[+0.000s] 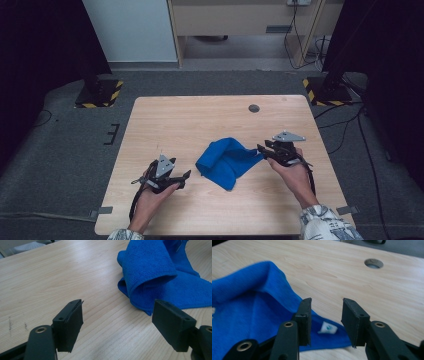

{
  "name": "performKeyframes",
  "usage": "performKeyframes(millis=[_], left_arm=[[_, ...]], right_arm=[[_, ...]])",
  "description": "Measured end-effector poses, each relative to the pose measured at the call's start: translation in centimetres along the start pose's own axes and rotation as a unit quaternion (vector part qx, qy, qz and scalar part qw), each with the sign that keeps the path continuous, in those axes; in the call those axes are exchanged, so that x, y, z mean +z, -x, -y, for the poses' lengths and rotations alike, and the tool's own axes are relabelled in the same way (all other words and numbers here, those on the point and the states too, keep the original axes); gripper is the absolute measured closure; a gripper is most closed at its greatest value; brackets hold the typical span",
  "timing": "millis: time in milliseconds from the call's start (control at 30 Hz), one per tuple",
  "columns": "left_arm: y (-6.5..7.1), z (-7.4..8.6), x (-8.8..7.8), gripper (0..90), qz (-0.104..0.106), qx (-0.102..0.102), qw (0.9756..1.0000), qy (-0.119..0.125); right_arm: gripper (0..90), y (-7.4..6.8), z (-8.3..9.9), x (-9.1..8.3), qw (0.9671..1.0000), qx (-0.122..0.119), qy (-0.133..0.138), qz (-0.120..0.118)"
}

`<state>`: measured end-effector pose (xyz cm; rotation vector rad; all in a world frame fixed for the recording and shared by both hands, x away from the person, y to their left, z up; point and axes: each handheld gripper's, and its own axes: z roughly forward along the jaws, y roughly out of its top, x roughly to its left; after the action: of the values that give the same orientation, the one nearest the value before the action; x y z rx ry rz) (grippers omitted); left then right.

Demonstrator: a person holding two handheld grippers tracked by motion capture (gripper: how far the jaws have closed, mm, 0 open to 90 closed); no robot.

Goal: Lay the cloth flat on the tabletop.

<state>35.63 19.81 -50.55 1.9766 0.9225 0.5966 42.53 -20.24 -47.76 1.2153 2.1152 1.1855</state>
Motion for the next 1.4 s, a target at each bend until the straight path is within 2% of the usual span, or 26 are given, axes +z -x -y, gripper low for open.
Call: performKeyframes(millis=[300,600,800,900,1033,1167,1333,1400], left_arm=[[0.3,0.0,0.9,25.8,0.005,0.007,0.9999,-0.009],[0.5,-0.3,1.8,26.4,0.011,0.01,0.9998,-0.012],[0.6,-0.6,2.4,26.5,0.007,0.013,0.9998,-0.013],[0.6,-0.7,2.6,26.7,0.007,0.014,0.9998,-0.015],[0.7,-0.8,2.8,26.9,0.008,0.015,0.9998,-0.014],[0.7,-0.8,3.0,26.9,0.007,0.018,0.9997,-0.016],[0.7,-0.9,2.9,26.9,0.007,0.018,0.9997,-0.013],[0.6,-0.8,3.0,27.0,0.006,0.017,0.9998,-0.013]], right_arm=[[61.6,1.7,2.6,0.7,0.9996,0.015,-0.017,0.013],[59.8,2.6,3.7,2.1,0.9989,0.031,-0.032,0.014],[59.6,3.0,4.4,3.2,0.9981,0.039,-0.046,0.014],[63.3,3.0,4.4,3.4,0.9981,0.043,-0.043,0.012],[72.0,3.0,4.5,3.6,0.9977,0.042,-0.053,0.009],[74.7,3.1,4.5,3.7,0.9975,0.048,-0.051,0.006],[88.3,2.9,4.3,3.9,0.9979,0.041,-0.049,-0.009],[89.2,2.6,4.0,3.7,0.9981,0.04,-0.045,-0.015]])
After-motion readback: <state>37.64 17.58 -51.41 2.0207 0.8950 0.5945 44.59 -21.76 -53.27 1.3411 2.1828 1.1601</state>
